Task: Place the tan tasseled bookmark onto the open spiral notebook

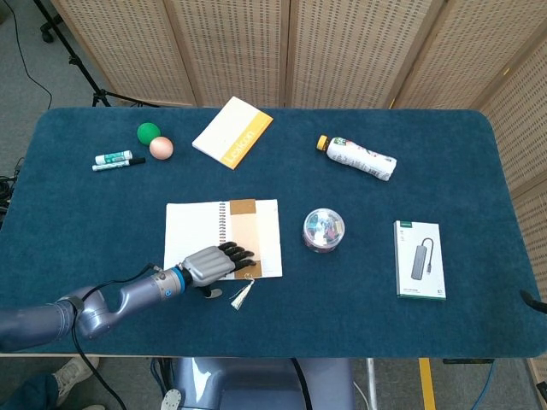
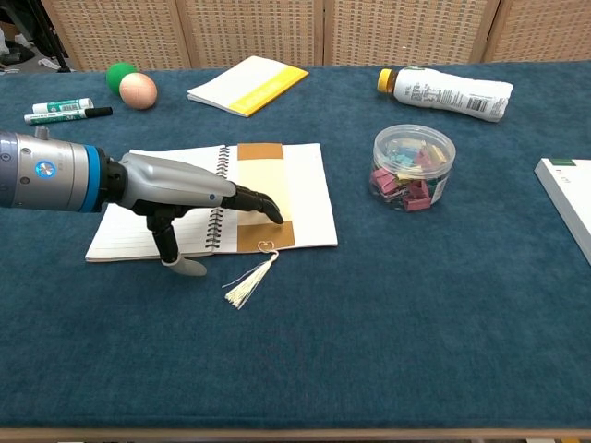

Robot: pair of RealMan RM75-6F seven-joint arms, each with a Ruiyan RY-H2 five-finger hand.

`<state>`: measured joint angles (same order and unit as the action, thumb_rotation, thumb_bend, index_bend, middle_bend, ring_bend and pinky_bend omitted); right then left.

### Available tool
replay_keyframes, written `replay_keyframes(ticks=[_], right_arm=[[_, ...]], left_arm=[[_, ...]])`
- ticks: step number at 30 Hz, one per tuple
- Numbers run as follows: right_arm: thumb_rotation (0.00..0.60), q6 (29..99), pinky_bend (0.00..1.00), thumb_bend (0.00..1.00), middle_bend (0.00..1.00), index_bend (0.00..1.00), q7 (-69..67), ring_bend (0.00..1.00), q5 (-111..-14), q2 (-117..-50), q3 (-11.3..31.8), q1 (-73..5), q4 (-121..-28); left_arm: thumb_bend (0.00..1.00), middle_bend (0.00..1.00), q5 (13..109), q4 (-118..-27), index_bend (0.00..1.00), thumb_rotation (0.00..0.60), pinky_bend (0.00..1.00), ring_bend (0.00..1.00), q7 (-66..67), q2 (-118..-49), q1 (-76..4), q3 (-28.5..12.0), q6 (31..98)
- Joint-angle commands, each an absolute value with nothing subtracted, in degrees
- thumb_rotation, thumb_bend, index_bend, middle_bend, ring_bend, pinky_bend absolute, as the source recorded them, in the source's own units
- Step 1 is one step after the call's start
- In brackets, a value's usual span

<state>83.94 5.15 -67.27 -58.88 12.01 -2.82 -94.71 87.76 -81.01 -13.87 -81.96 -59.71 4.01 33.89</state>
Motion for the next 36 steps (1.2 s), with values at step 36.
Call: replay_keyframes(ticks=[36], right_arm=[[0.6,84.47,0.0,0.0,0.0,0.0,5.62,0.0,-67.63,-58.79,11.96,-2.76,-95.41]], left_arm=[[0.33,0.0,89.86,-83.93,0.1,0.6,0.0,0.0,-12.82,-80.06,-59.15,5.08,34.46]])
